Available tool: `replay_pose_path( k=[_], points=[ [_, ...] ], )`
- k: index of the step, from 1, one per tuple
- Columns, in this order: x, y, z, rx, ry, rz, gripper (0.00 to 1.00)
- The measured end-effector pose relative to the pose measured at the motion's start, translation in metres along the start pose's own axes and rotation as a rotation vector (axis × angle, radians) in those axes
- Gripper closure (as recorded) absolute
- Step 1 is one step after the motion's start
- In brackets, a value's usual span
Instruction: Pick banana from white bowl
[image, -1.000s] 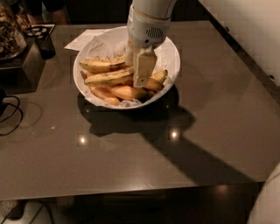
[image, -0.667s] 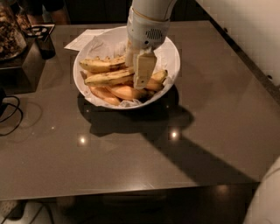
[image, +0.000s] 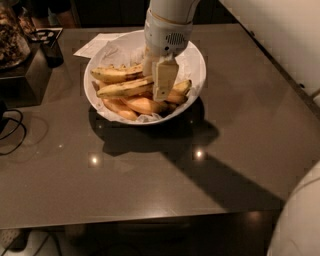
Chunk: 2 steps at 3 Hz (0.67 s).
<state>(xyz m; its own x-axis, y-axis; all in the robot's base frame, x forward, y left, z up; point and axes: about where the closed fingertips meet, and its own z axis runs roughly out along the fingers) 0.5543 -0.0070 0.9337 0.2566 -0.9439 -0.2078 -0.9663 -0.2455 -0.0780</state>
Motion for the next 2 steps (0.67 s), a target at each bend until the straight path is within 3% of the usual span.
replay_pose_path(
  k=[2],
  points=[
    [0.0135, -0.0107, -0.0029, 0.011, 0.019, 0.008, 0.44]
  ],
)
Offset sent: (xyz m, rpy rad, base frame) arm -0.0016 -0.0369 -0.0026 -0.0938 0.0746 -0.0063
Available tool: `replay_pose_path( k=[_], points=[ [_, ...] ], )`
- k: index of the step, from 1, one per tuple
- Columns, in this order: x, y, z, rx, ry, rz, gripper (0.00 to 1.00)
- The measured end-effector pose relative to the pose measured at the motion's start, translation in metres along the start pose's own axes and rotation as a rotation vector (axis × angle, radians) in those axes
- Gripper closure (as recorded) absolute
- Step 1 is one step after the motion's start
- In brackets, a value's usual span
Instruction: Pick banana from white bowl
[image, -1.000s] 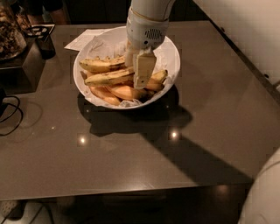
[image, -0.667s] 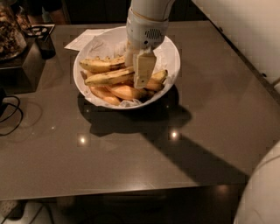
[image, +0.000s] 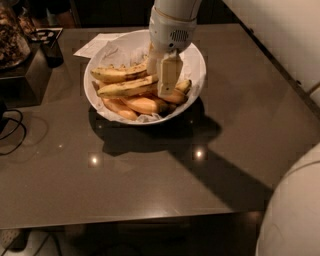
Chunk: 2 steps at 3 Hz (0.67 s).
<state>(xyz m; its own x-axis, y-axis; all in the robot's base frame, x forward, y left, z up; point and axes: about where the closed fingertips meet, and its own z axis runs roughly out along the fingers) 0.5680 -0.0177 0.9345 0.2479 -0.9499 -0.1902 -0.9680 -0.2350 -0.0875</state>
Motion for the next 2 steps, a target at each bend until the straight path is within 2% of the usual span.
replay_pose_path(
  k=[2],
  points=[
    [0.0084, -0.0057, 0.0087, -0.012, 0.009, 0.004, 0.42]
  ],
)
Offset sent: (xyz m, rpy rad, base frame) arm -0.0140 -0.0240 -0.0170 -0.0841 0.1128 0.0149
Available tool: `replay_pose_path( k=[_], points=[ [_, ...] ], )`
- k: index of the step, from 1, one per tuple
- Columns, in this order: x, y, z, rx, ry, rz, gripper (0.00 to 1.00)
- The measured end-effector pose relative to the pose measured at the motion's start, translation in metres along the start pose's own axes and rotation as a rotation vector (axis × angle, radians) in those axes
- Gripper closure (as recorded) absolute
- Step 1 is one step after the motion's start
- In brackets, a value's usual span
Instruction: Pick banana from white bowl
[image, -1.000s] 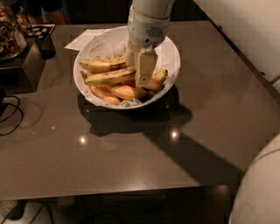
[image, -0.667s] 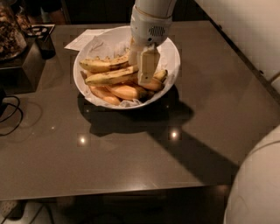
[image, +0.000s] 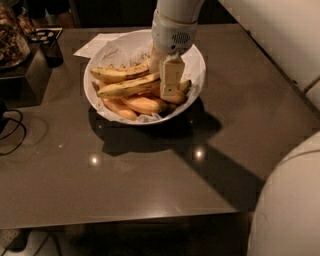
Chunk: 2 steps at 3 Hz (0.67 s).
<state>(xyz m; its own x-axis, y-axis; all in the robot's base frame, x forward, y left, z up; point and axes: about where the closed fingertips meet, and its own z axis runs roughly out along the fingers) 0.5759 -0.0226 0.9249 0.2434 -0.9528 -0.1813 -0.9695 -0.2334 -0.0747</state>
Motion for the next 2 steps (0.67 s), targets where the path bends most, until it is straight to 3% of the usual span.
replay_pose_path(
  k=[2],
  points=[
    [-0.0008, -0.0012, -0.0004, -0.011, 0.003, 0.000, 0.43]
  ],
)
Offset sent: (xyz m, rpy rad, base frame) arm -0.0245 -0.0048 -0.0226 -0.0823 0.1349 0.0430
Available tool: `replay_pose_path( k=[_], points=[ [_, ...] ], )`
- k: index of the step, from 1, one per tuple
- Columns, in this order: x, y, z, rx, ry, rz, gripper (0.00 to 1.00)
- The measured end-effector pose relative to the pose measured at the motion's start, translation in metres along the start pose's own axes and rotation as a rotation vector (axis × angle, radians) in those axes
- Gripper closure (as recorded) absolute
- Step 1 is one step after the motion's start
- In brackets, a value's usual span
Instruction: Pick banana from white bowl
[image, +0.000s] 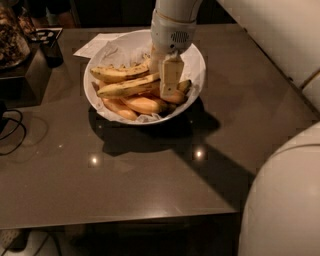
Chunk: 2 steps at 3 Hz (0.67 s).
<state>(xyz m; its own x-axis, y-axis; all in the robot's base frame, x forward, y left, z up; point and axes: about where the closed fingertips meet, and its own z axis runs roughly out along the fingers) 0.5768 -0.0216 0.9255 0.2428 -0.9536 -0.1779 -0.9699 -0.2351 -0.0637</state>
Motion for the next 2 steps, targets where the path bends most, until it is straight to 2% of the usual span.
replay_pose_path(
  k=[2],
  points=[
    [0.0009, -0.0011, 0.0003, -0.010, 0.003, 0.007, 0.44]
  ],
)
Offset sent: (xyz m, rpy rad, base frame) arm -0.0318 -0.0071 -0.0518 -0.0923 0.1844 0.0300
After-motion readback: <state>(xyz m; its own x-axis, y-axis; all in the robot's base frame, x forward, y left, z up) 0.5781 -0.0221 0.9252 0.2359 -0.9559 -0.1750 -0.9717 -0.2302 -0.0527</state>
